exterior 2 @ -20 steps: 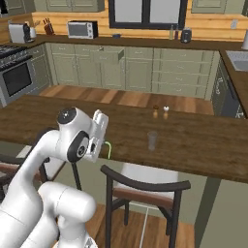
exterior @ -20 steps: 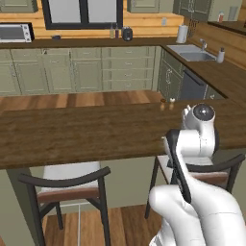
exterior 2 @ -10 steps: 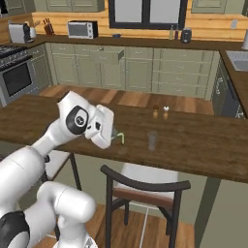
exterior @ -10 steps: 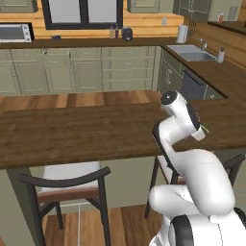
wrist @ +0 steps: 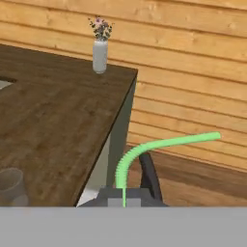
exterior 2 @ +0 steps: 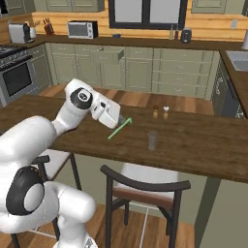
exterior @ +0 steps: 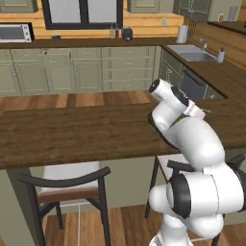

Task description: Take a straw from the drawer in front and place it inside the glass cup on the dining counter.

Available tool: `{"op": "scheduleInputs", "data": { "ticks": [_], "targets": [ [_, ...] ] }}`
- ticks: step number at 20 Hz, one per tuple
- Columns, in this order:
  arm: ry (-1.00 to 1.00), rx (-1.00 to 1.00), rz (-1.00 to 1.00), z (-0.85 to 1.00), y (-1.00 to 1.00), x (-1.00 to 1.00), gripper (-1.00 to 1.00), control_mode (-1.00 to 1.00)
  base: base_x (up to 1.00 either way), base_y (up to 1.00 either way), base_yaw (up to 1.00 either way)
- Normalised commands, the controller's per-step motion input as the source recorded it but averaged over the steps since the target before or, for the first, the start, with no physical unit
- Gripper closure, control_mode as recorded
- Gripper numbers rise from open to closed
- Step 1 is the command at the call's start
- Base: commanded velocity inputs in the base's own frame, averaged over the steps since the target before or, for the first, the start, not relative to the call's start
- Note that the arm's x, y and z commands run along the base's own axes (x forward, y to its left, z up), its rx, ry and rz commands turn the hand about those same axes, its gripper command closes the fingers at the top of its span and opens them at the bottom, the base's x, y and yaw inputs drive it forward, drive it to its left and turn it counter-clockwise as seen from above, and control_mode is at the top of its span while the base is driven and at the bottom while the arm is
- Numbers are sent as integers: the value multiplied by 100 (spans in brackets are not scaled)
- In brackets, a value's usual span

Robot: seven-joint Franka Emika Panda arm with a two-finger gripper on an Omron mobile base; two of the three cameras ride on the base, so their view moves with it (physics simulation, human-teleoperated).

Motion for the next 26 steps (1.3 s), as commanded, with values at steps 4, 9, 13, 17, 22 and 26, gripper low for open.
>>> {"op": "scheduleInputs", "data": {
  "ticks": [4, 9, 13, 17, 22, 26],
  "targets": [
    [23, -26, 0, -1, -36, 69, 100, -100, 0, 0, 0],
    [20, -29, 0, -3, -9, 68, 100, -100, 0, 0, 0],
    [-4, -10, 0, -31, -28, 39, 100, -100, 0, 0, 0],
    [-29, 0, 0, -35, -30, 39, 100, -100, 0, 0, 0],
    [-20, 0, 3, -8, -26, 53, 100, -100, 0, 0, 0],
    [5, -14, 11, 0, -27, 43, 100, -100, 0, 0, 0]
  ]
}}
